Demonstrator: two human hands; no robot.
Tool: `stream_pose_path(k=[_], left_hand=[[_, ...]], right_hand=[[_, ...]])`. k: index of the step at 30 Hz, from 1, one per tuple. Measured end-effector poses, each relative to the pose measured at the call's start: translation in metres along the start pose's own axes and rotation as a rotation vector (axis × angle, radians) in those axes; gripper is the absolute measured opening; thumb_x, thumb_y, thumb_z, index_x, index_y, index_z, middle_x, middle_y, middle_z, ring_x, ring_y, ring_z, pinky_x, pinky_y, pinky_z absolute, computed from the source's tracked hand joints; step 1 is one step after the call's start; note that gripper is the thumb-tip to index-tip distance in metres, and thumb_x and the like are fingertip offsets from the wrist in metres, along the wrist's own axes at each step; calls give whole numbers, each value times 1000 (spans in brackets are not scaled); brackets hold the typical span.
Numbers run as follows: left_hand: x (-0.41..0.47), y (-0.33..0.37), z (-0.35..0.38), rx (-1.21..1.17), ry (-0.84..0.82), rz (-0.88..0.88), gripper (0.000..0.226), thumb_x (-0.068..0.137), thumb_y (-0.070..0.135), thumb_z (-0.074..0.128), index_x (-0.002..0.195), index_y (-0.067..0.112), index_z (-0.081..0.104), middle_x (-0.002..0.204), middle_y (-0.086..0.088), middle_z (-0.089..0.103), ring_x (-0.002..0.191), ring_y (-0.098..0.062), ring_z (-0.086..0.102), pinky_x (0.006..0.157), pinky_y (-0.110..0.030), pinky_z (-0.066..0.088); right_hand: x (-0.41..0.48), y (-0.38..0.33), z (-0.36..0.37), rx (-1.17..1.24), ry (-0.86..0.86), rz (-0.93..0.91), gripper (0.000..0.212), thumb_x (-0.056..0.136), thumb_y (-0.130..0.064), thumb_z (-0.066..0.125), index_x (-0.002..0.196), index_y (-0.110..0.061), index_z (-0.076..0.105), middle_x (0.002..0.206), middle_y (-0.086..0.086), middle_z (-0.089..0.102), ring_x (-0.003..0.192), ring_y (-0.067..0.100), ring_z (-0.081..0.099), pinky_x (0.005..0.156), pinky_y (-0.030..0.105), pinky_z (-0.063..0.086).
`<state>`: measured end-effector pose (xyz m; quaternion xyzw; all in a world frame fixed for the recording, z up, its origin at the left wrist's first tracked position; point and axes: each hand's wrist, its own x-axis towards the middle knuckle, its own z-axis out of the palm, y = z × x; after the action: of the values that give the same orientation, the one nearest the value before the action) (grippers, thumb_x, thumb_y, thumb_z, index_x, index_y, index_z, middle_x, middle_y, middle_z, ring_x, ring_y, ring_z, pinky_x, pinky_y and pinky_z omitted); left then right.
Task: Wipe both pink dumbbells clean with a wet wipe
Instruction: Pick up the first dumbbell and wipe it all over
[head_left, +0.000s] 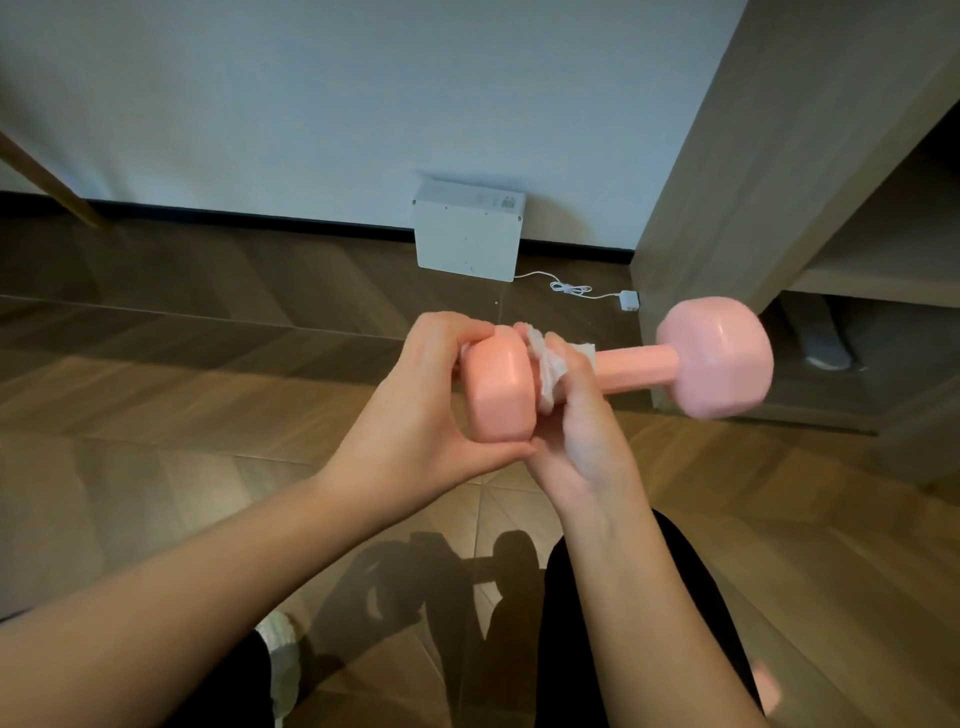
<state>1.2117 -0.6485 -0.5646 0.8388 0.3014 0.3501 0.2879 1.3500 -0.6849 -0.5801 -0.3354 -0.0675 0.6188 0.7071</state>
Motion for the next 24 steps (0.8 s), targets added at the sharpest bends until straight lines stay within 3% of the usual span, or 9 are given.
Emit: stream_pose_path(k=[2,4,6,10,13,18,21,23,24], left_hand=[[1,3,0,88,31,121,79,66,42,86,126,17,41,126,-7,46,113,-12,51,88,-22,48],[1,5,2,80,33,118,79,66,45,85,126,19,40,126,-5,45,113,-10,50,86,-21,48],[0,8,5,-10,5,-12,79,62,52,82,123,29,38,122,5,45,110,-6,51,84,-16,48],[0,9,10,-148,-122,-335,77,58,54,85,119,40,40,116,21,48,104,5,53,76,-16,54],[-1,10,12,-454,-250,-613,75,58,50,84,121,34,47,115,9,58,98,-4,61,74,-23,57],[-10,19,12,-1020,-298,-944,57,73,48,70,117,13,62,102,-18,69,86,-27,69,73,-36,58],[-12,19,11,-1113,-266,-1005,65,68,47,73,120,12,60,102,-23,68,84,-31,70,72,-38,58],[-13,19,11,-1126,-249,-989,58,66,48,74,113,14,67,102,-23,69,85,-32,70,70,-37,58],[-12,19,11,-1123,-244,-964,50,69,48,72,107,15,71,102,-22,70,86,-32,69,70,-37,58]], right_hand=[[0,-2,0,109,3,-2,41,56,-22,88,93,-11,74,93,10,74,95,25,71,96,53,52],[-1,-3,0,100,3,-14,21,65,-22,81,83,-13,77,85,8,74,87,23,72,94,50,53],[-4,-2,-1,-6,16,-34,10,64,-30,79,67,-20,79,80,4,75,82,20,73,86,45,57],[-6,-2,-11,-210,74,-72,17,51,-34,88,65,-31,78,76,-1,75,80,17,75,68,39,59],[-1,-6,-20,-385,101,-89,14,60,-27,85,73,-28,79,78,-2,74,81,13,74,68,33,58],[0,-6,-28,-497,20,-31,54,62,-44,85,102,-9,73,94,7,75,88,18,72,71,29,56],[1,-3,-33,-464,-34,55,60,66,-44,84,113,-9,71,106,12,74,96,19,71,76,29,57],[-1,-1,-34,-342,-106,138,60,71,-35,85,122,-8,67,121,15,68,108,22,67,89,37,56],[-1,0,-34,-242,-141,188,72,67,-32,89,128,-8,62,128,16,64,116,25,64,98,43,52]])
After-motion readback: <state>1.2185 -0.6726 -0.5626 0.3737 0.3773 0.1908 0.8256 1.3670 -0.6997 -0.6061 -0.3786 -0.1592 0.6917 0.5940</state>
